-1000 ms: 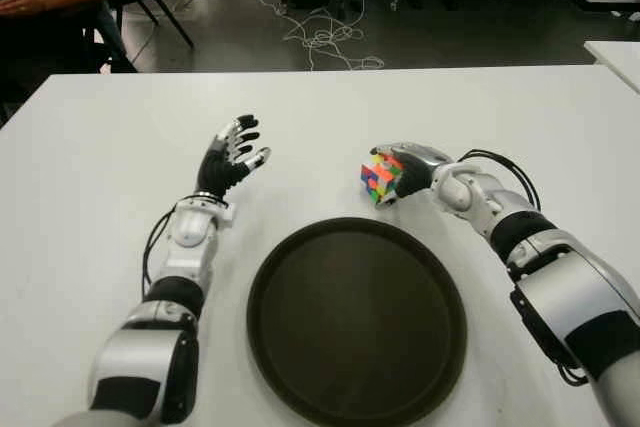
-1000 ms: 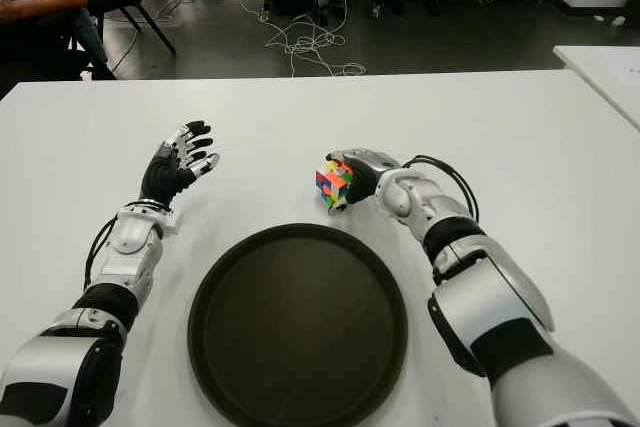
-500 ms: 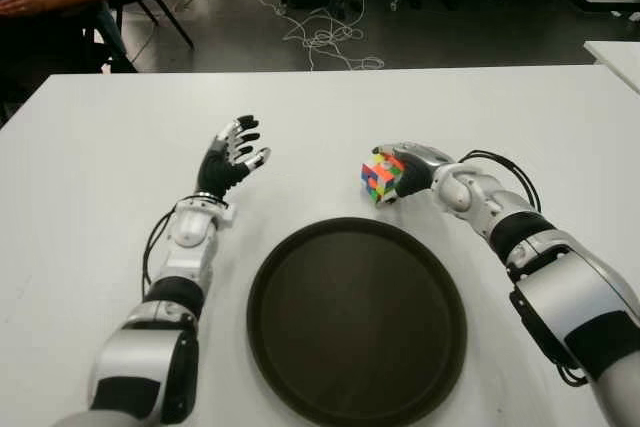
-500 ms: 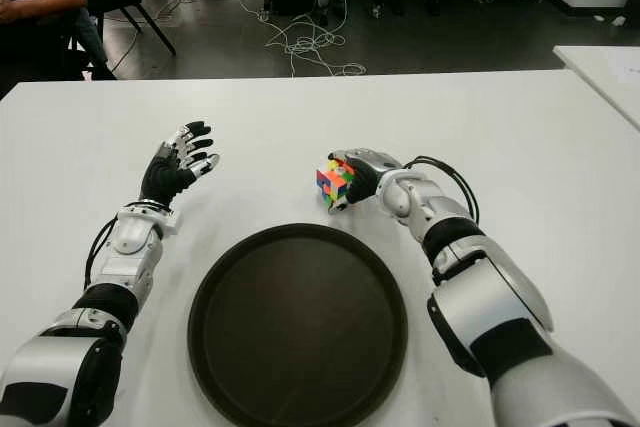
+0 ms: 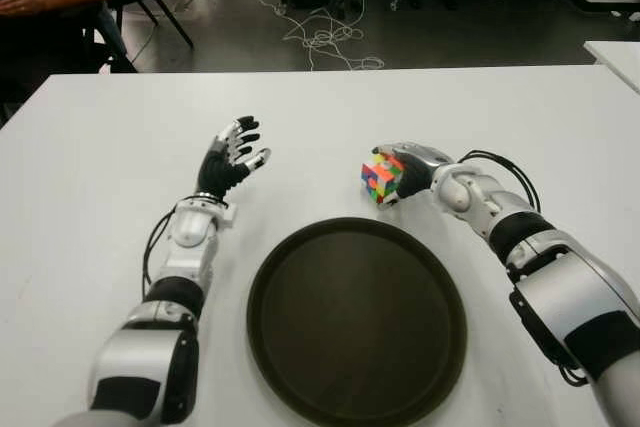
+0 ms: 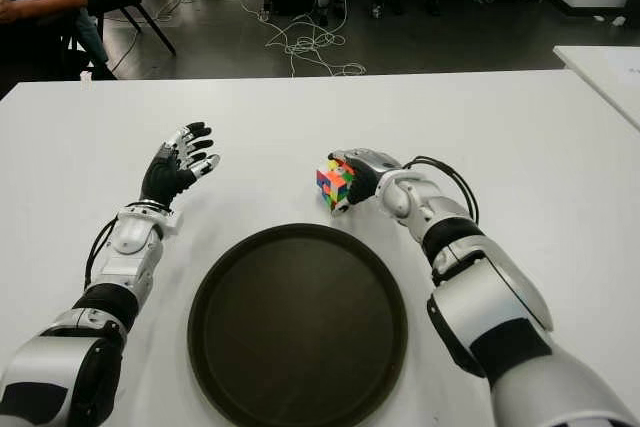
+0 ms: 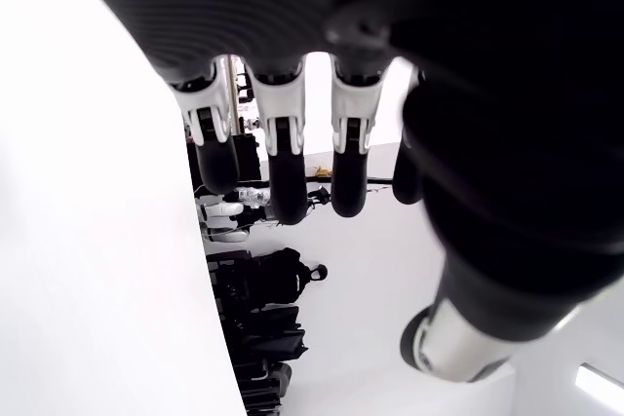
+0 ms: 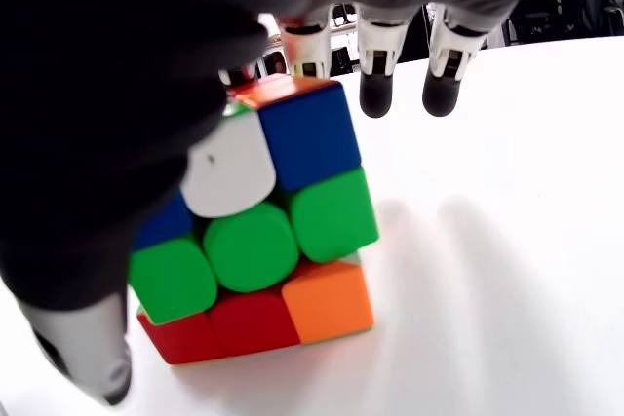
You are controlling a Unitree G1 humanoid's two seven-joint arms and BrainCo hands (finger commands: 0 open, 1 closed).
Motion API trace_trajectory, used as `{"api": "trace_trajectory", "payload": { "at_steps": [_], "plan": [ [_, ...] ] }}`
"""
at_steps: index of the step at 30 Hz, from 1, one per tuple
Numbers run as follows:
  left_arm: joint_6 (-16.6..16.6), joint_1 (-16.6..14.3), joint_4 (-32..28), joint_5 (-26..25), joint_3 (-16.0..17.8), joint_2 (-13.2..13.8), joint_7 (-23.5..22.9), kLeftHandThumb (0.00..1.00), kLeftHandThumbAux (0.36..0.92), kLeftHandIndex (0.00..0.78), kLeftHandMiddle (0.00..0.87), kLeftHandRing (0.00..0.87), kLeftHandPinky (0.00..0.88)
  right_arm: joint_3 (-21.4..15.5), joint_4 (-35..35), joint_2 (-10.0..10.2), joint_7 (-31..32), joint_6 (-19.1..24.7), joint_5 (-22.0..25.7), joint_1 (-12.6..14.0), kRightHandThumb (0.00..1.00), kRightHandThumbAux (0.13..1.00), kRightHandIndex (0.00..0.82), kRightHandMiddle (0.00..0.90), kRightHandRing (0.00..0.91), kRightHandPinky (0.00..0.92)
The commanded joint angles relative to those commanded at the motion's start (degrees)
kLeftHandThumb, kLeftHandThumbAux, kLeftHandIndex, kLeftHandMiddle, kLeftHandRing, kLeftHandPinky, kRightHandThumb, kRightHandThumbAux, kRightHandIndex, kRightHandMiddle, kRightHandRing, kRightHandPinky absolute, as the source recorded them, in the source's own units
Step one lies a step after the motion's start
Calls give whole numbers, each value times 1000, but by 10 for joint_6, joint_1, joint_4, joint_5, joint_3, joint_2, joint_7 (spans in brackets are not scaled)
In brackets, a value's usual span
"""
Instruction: Pick up the Rubik's Cube and put it in the plate
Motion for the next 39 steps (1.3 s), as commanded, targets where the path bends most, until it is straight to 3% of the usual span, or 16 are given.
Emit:
{"api": "trace_trajectory", "payload": {
  "at_steps": [2, 5, 6, 7, 10, 12, 25, 30, 39],
  "plan": [
    [-2, 0, 0, -1, 0, 0, -2, 34, 801, 180, 185, 161, 157, 3, -2, -4, -24, -8, -3, 1, 11, 809, 103, 125, 137, 154],
    [-3, 0, 0, -2, 1, 1, -4, 46, 803, 186, 190, 167, 175, 8, -2, -6, -45, -13, -5, 1, 106, 863, 154, 180, 198, 236],
    [-4, 0, 0, -3, 2, 0, -5, 51, 805, 190, 192, 170, 179, 11, -3, -6, -58, -13, -9, 1, 316, 819, 243, 214, 234, 285],
    [-5, 1, 0, -4, 2, 0, -7, 55, 807, 192, 193, 171, 178, 14, -3, -7, -68, -13, -11, 0, 453, 789, 302, 246, 267, 325],
    [-7, 1, 0, -5, 3, 0, -9, 60, 811, 193, 190, 168, 172, 21, -3, -7, -90, -12, -18, -2, 618, 753, 373, 294, 316, 379],
    [-7, 1, 1, -5, 4, 0, -8, 60, 811, 191, 187, 164, 169, 25, -3, -8, -104, -11, -21, -2, 658, 744, 392, 315, 336, 400],
    [-9, 1, 1, -2, 3, 1, -5, 47, 803, 187, 189, 157, 143, 32, 1, -6, -129, 0, -24, -5, 698, 736, 413, 440, 474, 505],
    [-7, 1, 1, -2, 3, 0, -5, 52, 802, 190, 194, 166, 156, 33, 1, -8, -143, -2, -24, -4, 697, 737, 412, 422, 453, 468],
    [-6, 2, -1, -3, 4, 0, -5, 46, 808, 189, 189, 167, 158, 36, 2, -10, -155, -6, -25, -5, 696, 737, 412, 429, 466, 484]
  ]
}}
